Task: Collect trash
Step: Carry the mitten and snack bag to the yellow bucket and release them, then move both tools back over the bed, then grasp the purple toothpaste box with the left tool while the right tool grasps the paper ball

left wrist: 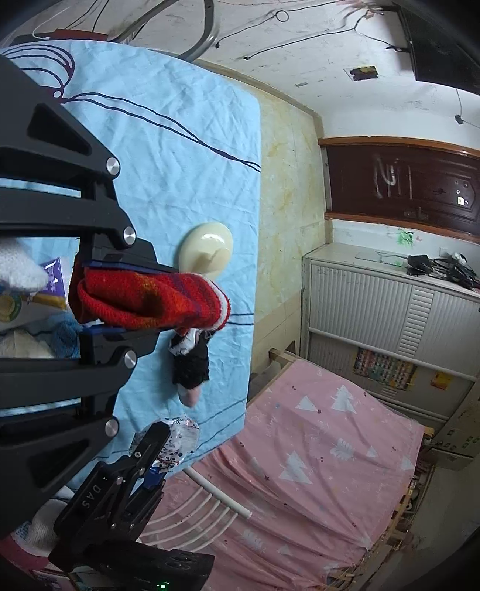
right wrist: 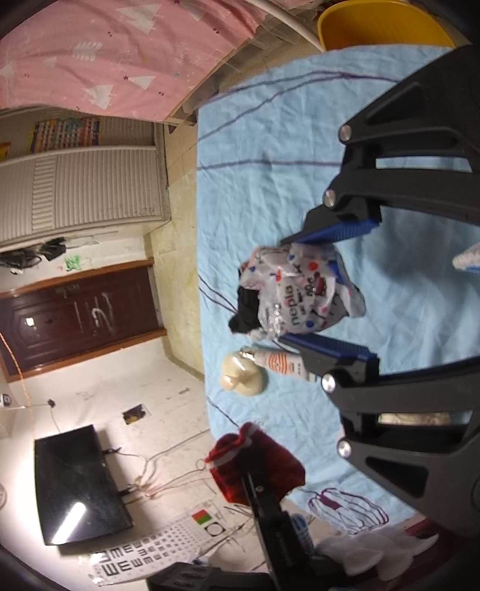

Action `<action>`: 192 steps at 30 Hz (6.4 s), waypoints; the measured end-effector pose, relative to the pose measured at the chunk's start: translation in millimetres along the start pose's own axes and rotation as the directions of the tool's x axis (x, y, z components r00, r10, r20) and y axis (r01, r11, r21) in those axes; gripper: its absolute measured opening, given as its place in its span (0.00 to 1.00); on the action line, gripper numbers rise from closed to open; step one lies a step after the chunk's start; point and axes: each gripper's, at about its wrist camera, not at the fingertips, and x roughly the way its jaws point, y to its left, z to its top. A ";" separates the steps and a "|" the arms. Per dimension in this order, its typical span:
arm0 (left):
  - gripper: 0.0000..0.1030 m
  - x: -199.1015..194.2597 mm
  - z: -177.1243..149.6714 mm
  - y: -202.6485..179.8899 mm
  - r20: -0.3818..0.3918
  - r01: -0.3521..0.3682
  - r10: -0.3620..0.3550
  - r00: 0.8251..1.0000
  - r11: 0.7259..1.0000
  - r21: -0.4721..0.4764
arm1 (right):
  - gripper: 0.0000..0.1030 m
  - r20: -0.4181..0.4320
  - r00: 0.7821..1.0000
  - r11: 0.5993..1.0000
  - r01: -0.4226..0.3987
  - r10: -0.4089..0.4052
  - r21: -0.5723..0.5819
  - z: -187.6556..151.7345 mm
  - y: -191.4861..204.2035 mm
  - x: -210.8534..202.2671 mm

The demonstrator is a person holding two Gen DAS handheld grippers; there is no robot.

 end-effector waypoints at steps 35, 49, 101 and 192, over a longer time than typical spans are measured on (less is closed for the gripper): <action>0.12 22.0 0.7 -201.2 -0.057 0.133 -0.121 0.991 0.948 0.291 | 0.43 0.206 0.952 0.946 0.163 -0.225 0.280 -28.2 -173.8 -116.2; 0.12 54.8 -16.6 -309.9 -0.145 0.332 -0.299 0.943 0.870 0.364 | 0.43 0.174 0.911 0.885 0.296 -0.375 0.360 -54.5 -252.9 -139.2; 0.64 2.6 -30.6 -239.6 -0.083 0.234 -0.220 0.972 0.937 0.258 | 0.74 0.183 0.966 0.969 0.147 -0.184 0.199 -56.2 -161.1 -108.4; 0.10 -12.1 -89.6 32.9 -0.104 -0.035 0.040 0.994 0.998 0.055 | 0.70 -0.178 0.981 0.966 -0.112 0.071 -0.232 -73.7 99.8 20.2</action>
